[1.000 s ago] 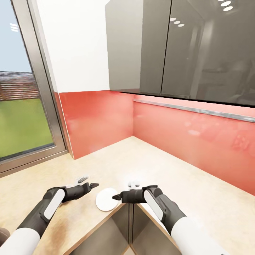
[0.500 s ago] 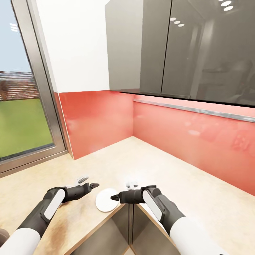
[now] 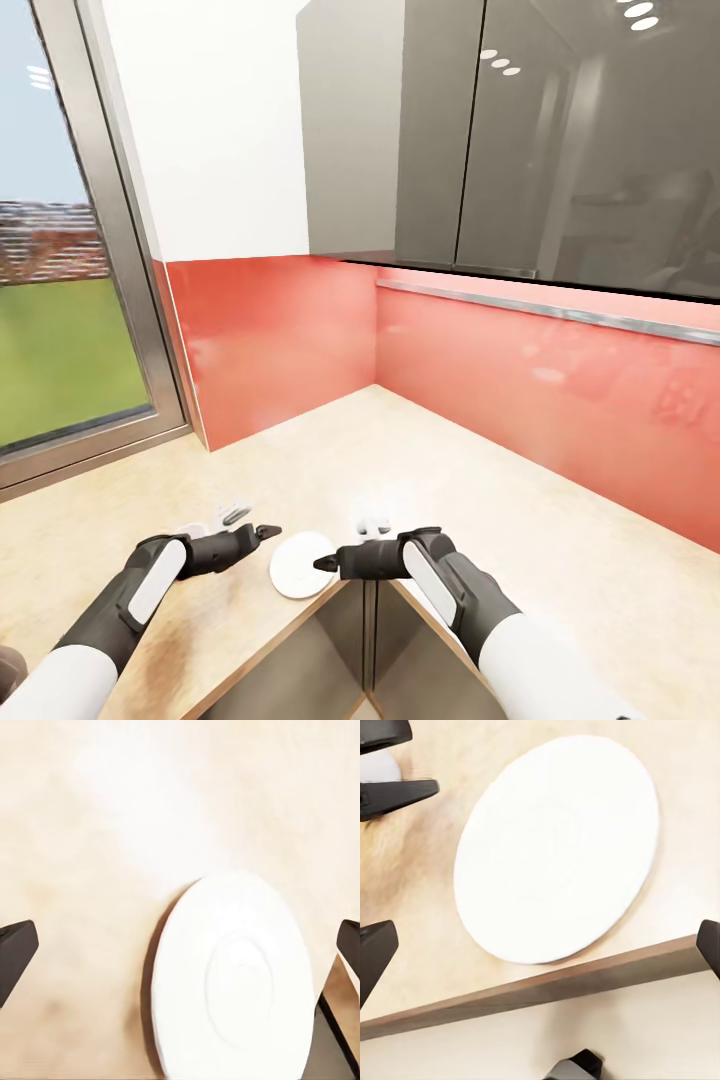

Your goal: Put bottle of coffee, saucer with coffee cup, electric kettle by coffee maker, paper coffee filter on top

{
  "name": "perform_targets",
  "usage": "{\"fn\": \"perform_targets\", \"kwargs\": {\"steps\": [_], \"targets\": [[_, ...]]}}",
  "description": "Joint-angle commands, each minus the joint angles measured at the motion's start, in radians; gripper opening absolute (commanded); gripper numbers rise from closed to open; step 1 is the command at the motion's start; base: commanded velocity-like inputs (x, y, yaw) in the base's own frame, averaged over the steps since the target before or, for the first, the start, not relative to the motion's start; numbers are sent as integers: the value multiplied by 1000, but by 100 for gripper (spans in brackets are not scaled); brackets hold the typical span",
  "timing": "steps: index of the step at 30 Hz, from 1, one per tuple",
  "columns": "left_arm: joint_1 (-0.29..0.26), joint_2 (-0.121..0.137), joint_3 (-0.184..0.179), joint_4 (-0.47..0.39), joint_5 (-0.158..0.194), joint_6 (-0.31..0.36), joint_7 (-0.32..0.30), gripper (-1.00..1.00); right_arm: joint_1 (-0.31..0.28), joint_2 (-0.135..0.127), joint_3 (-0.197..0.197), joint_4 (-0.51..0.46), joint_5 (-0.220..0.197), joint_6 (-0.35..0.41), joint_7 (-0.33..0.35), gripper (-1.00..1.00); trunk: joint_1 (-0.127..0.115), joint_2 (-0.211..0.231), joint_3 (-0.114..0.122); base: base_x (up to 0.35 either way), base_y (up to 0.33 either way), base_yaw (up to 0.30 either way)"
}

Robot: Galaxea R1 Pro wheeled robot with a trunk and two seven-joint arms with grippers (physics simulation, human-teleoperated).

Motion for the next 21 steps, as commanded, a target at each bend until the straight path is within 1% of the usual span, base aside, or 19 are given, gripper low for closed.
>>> {"fn": "perform_targets", "kwargs": {"steps": [1,7,12,14,15,17,21], "targets": [[-1,1,-1,1,-1,2,-3,100,-1,0,0,0,1,4,2,100,1,-2,-2,0,0,0],[-1,1,-1,5,-1,2,-3,100,-1,1,1,0,1,4,2,100,1,-2,-2,0,0,0],[-1,-2,-2,5,0,2,-4,100,-1,10,1,0,1,4,2,100,1,-2,-2,0,0,0],[-1,-2,-2,5,6,2,-14,100,-1,11,1,0,1,4,2,100,1,-2,-2,0,0,0],[-1,-2,-2,5,16,2,-21,100,-1,12,1,0,1,4,2,100,1,-2,-2,0,0,0],[-1,-2,-3,5,26,2,-25,100,-1,11,1,0,1,4,2,100,1,-2,-2,0,0,0],[-1,-2,-3,6,33,2,-27,100,-1,11,1,0,1,4,2,100,1,-2,-2,0,0,0]]}}
